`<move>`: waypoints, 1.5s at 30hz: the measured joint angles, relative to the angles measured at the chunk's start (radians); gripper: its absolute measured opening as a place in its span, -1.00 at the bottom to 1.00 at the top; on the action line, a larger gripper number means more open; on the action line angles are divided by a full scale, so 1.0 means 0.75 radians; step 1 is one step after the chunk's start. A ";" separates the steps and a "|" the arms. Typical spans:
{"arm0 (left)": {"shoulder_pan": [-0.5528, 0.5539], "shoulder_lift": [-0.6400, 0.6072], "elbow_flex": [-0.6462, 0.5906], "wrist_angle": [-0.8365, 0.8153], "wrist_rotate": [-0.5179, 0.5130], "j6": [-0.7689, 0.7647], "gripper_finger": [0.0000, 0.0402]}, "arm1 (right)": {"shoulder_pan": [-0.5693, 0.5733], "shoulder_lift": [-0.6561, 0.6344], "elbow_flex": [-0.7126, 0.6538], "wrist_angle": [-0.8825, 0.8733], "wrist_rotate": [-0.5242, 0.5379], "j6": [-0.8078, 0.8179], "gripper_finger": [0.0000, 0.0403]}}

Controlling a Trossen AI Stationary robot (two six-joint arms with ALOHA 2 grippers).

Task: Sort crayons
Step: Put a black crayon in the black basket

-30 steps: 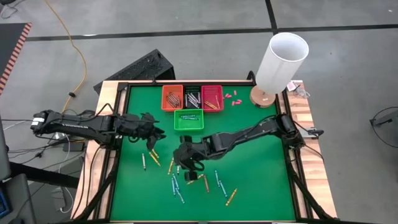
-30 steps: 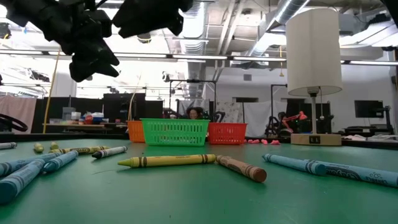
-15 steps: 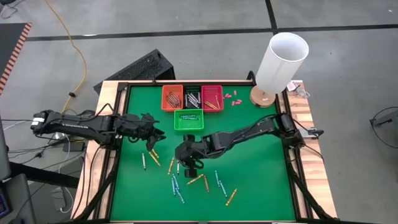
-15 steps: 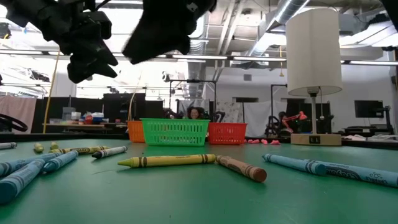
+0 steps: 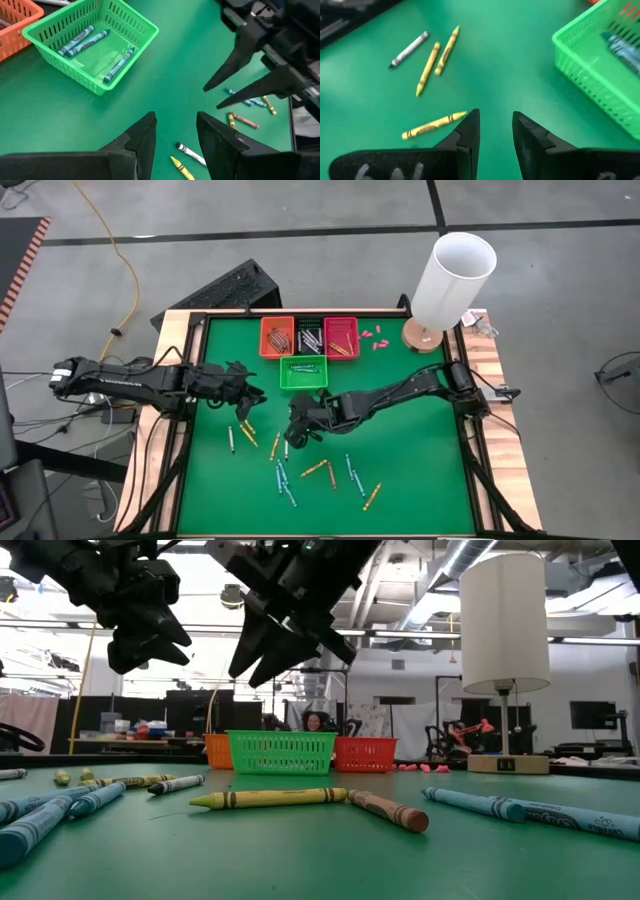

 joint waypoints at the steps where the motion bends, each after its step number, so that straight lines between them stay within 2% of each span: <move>1: 0.000 0.000 0.000 0.000 0.000 -0.001 -0.35 | 0.006 0.000 0.000 0.010 0.017 0.000 -0.45; 18: 0.000 -0.001 0.000 -0.045 -0.004 -0.020 -0.35 | 0.109 0.026 0.003 0.052 0.082 0.132 -0.45; 23: 0.000 0.000 0.000 -0.049 -0.004 -0.041 -0.35 | 0.121 0.120 0.019 0.180 0.011 0.142 -0.45; 35: -0.001 0.000 -0.004 -0.078 -0.005 -0.076 -0.35 | 0.093 0.282 0.163 0.031 -0.075 0.278 -0.45; 39: -0.001 0.000 -0.005 -0.080 -0.005 -0.076 -0.35 | 0.089 0.330 0.237 -0.085 -0.129 0.326 -0.45; 45: -0.001 -0.001 -0.005 -0.080 -0.005 -0.075 -0.35 | 0.089 0.375 0.300 -0.150 -0.136 0.339 -0.45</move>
